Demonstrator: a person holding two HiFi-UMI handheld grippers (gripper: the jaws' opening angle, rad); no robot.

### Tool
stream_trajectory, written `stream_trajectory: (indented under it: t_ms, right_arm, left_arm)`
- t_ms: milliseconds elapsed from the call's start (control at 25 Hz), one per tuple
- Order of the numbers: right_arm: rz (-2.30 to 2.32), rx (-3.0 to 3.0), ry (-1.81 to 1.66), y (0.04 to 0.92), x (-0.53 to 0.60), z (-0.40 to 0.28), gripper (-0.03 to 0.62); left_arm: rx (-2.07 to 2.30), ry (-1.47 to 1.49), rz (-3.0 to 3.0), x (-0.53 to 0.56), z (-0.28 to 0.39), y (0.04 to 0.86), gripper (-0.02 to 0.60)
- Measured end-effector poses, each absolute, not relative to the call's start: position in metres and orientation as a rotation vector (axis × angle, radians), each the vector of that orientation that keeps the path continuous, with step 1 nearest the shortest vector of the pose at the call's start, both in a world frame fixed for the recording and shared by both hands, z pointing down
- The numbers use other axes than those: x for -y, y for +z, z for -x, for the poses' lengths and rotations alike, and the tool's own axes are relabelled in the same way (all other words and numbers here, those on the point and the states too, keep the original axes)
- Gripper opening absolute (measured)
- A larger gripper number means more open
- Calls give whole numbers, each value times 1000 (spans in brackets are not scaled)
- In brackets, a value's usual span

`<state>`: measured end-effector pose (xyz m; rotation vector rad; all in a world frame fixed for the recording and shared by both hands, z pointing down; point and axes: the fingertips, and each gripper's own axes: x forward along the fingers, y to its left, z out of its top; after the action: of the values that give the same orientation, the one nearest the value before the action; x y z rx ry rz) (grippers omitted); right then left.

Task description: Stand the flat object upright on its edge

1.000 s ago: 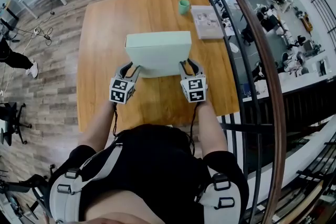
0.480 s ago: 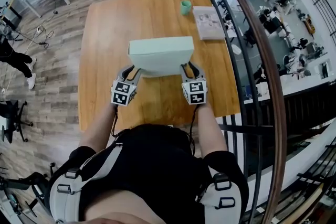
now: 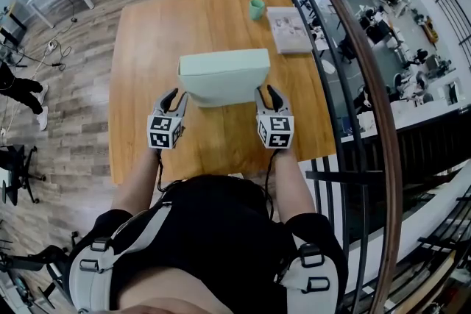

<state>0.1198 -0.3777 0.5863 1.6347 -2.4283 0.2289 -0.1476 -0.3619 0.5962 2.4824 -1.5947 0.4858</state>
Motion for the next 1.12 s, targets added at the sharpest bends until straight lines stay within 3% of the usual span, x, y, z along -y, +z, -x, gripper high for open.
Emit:
stream_trajectory:
  t_ms: [120, 200, 360, 640, 1120]
  right_arm:
    - [-1731, 2450, 181, 553, 371, -126, 124]
    - [-1798, 2470, 122, 522, 368, -130, 66]
    - [-1888, 2503, 17, 464, 360, -131, 11]
    - [-1906, 2482, -97, 418, 352, -113, 3]
    - [-1878, 2492, -86, 420, 352, -101, 2]
  left_arm:
    - [1648, 406, -2488, 356, 161, 570, 117]
    - [1706, 383, -2503, 352, 170, 550, 77]
    - [1859, 307, -2533, 348, 186, 502, 8]
    - [2010, 300, -2619, 341, 200, 443, 3]
    - [2010, 208, -2530, 337, 221, 445, 3]
